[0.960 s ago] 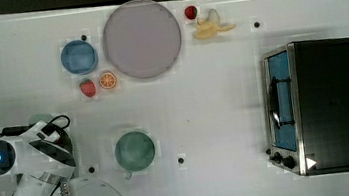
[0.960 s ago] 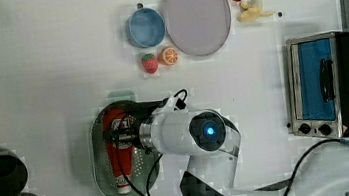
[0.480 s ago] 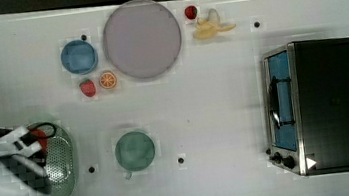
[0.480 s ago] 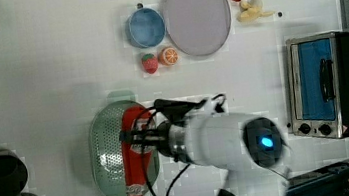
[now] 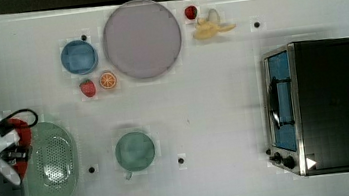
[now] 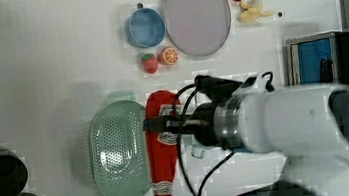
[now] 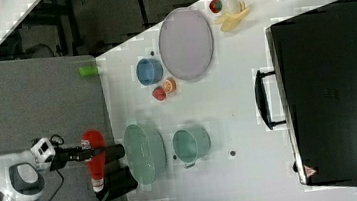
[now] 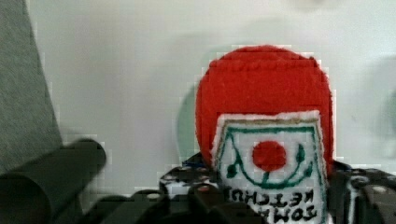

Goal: Pick ketchup from strainer and place it on the table

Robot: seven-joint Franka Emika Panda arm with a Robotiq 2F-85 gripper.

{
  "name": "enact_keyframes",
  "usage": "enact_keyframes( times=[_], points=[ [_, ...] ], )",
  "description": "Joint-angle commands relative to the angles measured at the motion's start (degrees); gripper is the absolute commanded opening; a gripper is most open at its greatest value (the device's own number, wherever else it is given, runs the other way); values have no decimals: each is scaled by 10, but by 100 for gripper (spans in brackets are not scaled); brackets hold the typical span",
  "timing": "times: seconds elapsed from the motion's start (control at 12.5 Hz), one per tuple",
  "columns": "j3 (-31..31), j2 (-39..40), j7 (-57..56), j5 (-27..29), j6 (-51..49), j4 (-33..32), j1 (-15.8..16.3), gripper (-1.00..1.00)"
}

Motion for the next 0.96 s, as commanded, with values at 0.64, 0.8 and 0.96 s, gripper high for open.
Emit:
enact_keyframes(
  times=[0.64,0.8,0.96],
  points=[
    [-164,6,-289,4,-64,52,-167,18],
    [-208,12,-328,4,-64,45,-179,18],
    [-247,17,-336,4,-59,26,-185,18]
  ],
)
